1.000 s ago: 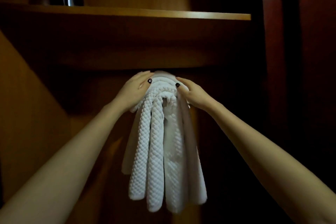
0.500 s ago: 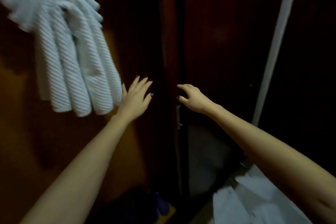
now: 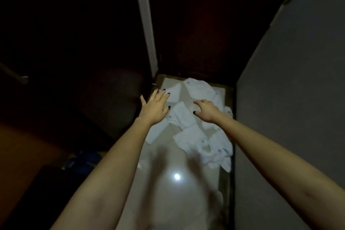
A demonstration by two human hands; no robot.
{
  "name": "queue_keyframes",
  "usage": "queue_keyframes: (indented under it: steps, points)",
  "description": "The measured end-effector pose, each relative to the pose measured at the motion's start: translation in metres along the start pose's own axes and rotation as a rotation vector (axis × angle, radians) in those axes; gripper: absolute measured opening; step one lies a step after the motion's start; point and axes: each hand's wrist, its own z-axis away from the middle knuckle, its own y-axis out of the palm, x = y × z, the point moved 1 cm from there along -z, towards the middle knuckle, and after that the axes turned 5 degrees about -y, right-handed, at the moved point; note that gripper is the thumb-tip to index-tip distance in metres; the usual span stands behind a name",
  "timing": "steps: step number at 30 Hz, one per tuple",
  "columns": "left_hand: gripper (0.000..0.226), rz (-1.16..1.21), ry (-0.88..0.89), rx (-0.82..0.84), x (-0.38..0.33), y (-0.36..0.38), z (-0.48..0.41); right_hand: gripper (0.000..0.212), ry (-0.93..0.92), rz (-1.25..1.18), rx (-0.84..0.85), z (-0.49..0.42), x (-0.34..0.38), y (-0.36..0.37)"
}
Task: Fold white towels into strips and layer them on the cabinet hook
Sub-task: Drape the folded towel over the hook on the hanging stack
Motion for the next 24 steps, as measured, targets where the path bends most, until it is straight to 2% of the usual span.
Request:
queue_keyframes:
  steps: [5, 11, 18, 24]
  points:
    - [0.058, 0.026, 0.034, 0.130, -0.090, 0.079, -0.053, 0.059, 0.191, -0.117, 0.088, 0.003, -0.140, 0.036]
    - [0.057, 0.101, 0.076, 0.279, -0.170, 0.179, -0.104, 0.059, 0.367, -0.322, 0.152, -0.005, -0.252, 0.104]
    - [0.058, 0.049, 0.145, 0.478, -0.189, 0.349, -0.162, 0.053, 0.493, -0.483, 0.145, -0.063, -0.342, 0.232]
    - [0.057, 0.022, 0.189, 0.541, -0.182, 0.514, -0.234, 0.038, 0.532, -0.522, 0.112, -0.139, -0.432, 0.350]
